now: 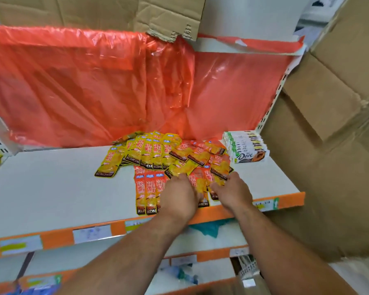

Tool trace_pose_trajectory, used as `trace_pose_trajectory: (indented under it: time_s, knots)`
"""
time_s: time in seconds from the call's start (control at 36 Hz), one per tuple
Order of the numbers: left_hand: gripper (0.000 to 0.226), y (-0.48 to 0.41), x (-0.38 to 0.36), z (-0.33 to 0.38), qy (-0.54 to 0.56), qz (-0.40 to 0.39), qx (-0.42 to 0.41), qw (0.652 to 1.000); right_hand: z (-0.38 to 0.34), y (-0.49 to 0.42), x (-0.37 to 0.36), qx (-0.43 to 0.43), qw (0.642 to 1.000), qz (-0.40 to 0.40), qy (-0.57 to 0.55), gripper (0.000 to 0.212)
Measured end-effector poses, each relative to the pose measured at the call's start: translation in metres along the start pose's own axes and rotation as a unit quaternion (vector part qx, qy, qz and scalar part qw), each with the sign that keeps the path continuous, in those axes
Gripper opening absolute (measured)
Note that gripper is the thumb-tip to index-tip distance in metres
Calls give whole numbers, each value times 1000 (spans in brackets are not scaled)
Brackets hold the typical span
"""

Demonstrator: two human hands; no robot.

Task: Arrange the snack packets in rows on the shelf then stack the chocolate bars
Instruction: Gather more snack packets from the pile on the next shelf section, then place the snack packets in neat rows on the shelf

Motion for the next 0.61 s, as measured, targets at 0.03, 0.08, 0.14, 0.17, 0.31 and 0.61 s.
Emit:
trace_pose_trajectory:
  time_s: [0.03, 0.08, 0.14, 0.17, 0.31, 0.61]
  knots:
    - [59, 1, 0, 1, -5, 0, 8, 1000, 1, -1, 0, 2, 1000, -3, -2, 62]
    - [60, 2, -1, 2, -8, 7, 21, 1000, 2, -1, 0, 8, 1000, -9, -6, 66]
    - [58, 5, -3, 4, -11, 18, 27, 999, 2, 1, 0, 22, 1000, -3, -6, 69]
    - [57, 6, -5, 5, -16, 22, 30, 999, 1, 3, 0, 30, 1000, 1, -5, 72]
    - [58, 7, -11, 4, -15, 0, 76, 997, 2, 6, -2, 48, 999, -5, -22, 81]
    - [55, 5, -9, -1, 61, -41, 149, 986, 2, 9, -4, 59, 996, -56, -28, 84]
Point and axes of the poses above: each hand's wrist, its own y-axis away from the middle knuckle, its own x-axis out of the back of the hand, z = x × y, the point moved 7 cm from there along -y, towards the middle knuckle, and after that the axes turned 9 degrees about x, right-handed, at the moved point
